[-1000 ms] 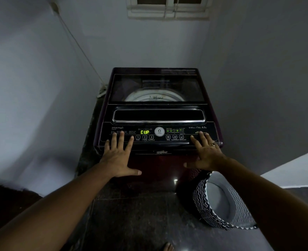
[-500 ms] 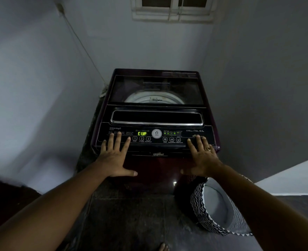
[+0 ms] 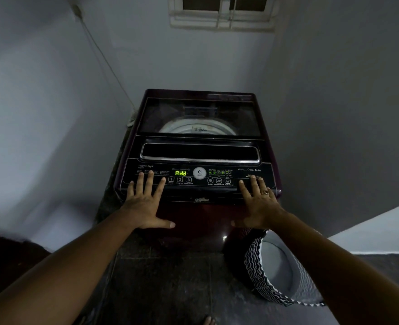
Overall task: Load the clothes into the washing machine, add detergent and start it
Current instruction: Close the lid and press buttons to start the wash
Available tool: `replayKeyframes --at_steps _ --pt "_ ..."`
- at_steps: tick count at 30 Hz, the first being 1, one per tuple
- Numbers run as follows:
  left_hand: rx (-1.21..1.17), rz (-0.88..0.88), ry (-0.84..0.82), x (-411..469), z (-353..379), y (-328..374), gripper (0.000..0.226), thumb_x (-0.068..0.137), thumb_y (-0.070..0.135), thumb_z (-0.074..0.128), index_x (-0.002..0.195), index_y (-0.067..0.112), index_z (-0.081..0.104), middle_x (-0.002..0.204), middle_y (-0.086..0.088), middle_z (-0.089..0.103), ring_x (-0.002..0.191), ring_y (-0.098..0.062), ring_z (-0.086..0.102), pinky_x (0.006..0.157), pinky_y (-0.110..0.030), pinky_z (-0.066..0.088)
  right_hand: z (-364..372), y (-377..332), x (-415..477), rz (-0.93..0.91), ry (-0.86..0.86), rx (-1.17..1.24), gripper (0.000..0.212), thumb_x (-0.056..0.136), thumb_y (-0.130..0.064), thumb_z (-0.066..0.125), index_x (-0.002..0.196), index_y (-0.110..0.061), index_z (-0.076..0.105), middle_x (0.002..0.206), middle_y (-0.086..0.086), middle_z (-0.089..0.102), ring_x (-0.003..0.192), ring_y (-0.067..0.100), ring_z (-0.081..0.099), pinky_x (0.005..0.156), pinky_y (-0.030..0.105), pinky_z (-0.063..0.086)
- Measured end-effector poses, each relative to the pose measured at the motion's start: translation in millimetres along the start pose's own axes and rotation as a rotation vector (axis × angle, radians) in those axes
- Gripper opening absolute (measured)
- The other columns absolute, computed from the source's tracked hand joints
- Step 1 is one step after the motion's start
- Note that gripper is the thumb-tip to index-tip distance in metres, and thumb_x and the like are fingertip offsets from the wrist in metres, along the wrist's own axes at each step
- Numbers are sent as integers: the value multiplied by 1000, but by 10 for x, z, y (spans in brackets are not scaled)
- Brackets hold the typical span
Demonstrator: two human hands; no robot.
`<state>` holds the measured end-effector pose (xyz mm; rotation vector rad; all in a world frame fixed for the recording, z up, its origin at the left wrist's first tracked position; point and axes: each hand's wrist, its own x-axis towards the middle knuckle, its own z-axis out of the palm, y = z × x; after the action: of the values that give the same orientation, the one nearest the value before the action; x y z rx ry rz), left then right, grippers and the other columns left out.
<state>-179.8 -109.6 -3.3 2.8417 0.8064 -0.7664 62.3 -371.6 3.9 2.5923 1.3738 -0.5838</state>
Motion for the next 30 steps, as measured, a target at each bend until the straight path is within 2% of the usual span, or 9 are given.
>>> replayKeyframes --at_steps 30 --pt "2 -12 -70 -15 -84 32 152 51 104 46 147 24 -40 148 -18 -53 139 -43 -44 119 -65 -11 -31 3 -16 0 0 -16 140 66 -91 58 159 -21 -20 162 24 -27 151 44 -22 122 60 2"
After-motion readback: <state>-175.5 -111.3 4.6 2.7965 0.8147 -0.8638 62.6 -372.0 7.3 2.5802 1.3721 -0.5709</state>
